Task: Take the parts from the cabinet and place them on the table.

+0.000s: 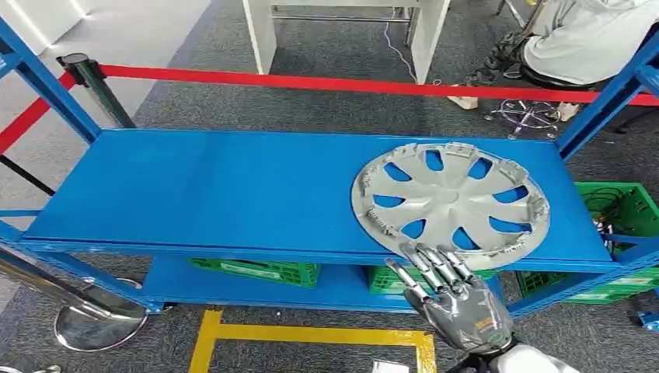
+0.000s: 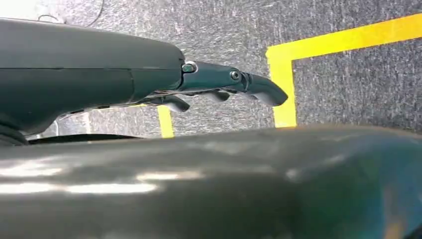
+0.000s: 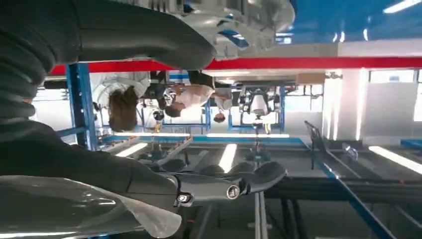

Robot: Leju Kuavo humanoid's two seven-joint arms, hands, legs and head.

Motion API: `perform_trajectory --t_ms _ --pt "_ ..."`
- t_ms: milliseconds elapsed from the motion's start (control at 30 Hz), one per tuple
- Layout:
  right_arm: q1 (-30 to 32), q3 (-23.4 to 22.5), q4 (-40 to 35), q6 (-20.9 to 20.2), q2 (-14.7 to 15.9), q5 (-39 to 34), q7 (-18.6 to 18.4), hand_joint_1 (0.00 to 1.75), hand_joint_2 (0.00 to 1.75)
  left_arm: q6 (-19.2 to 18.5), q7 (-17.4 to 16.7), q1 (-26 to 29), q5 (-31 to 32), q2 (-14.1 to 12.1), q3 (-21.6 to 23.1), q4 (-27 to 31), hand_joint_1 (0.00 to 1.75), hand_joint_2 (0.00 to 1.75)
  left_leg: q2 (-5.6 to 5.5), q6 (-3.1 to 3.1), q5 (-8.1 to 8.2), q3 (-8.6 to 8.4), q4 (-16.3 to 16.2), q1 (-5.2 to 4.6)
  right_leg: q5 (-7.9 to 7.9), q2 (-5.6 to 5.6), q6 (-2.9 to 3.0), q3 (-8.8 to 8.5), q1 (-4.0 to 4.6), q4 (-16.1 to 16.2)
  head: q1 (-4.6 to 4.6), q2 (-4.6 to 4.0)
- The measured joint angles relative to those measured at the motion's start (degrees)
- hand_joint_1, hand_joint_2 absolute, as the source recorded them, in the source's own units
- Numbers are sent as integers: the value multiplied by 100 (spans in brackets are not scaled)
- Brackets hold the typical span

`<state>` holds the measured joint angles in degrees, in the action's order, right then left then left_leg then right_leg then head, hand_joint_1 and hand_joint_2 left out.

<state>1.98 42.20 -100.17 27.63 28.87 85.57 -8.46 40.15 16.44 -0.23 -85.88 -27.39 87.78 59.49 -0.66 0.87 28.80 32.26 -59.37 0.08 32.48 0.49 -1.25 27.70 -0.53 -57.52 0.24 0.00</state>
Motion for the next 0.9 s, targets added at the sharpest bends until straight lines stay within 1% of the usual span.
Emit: perform_trajectory --t_ms 100,267,500,567,700,767,900 --pt "-72 39 153 -137 -26 39 -4 0 175 0 -7 -42 0 29 48 0 0 0 0 0 0 0 0 0 0 0 0 0 0 0 0 0" --pt "-215 116 416 -376 -83 118 -157 0 175 0 -7 -103 0 66 75 0 0 0 -1 0 0 0 0 0 0 -1 0 0 0 0 -2 0" --pt "-311 160 772 -494 -188 197 -369 0 175 -26 -13 -113 11 112 85 0 0 0 -1 0 0 0 0 0 0 -1 0 0 0 0 2 0" --pt "-300 138 818 -673 -247 288 -502 0 175 -20 -15 -113 11 118 88 0 0 0 -1 0 0 0 0 0 0 0 0 0 0 0 0 0" --pt "-283 90 824 -1014 -332 332 -636 0 175 -4 -15 -110 9 118 88 0 0 0 -1 0 0 0 0 0 0 0 0 1 0 0 -2 0" --pt "-283 29 824 -1119 -350 291 -658 0 175 -2 -15 -108 9 118 88 0 0 0 -1 0 0 1 0 0 0 0 0 0 0 0 -2 0" --pt "-277 -136 824 -1200 -391 197 -686 0 175 -2 -31 -107 9 103 88 18 0 0 -1 0 0 0 0 0 0 -1 0 1 0 0 0 0"
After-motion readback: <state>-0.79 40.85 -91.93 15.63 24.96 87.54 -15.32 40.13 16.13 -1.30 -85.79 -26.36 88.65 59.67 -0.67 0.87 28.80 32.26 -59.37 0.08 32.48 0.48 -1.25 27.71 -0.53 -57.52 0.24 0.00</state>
